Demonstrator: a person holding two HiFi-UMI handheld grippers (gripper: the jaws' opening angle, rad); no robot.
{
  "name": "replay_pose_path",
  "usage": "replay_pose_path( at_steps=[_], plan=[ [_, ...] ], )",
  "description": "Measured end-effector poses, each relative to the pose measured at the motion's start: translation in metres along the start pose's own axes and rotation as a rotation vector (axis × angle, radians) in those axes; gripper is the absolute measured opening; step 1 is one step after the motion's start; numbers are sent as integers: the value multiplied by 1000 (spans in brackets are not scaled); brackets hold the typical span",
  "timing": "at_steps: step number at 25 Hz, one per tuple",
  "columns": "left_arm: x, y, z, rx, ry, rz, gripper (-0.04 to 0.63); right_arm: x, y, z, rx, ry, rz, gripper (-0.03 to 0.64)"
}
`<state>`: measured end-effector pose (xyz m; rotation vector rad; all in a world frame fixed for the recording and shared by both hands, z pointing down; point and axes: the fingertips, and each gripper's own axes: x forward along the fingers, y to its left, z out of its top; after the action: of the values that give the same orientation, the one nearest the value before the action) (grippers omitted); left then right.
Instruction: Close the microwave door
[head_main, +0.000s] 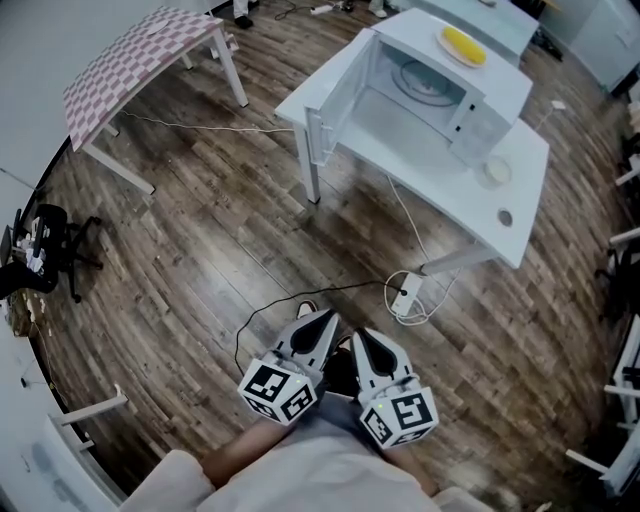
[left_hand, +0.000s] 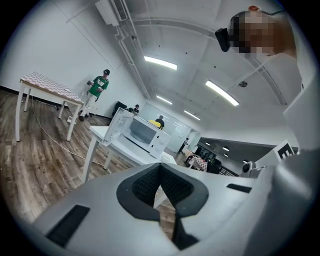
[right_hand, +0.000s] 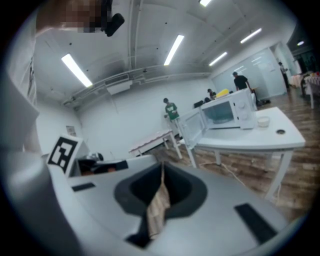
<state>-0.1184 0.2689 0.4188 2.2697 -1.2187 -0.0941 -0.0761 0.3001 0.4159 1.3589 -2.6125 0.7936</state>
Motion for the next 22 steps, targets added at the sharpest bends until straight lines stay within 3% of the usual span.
replay_pose_path(
  at_steps=[8,22],
  plan=[
    [9,19,20,22,-5,9,20,27,15,14,-34,6,40,25],
    [32,64,75,-17,-43,7,20,85,29,52,-108,17,67,25]
  ],
)
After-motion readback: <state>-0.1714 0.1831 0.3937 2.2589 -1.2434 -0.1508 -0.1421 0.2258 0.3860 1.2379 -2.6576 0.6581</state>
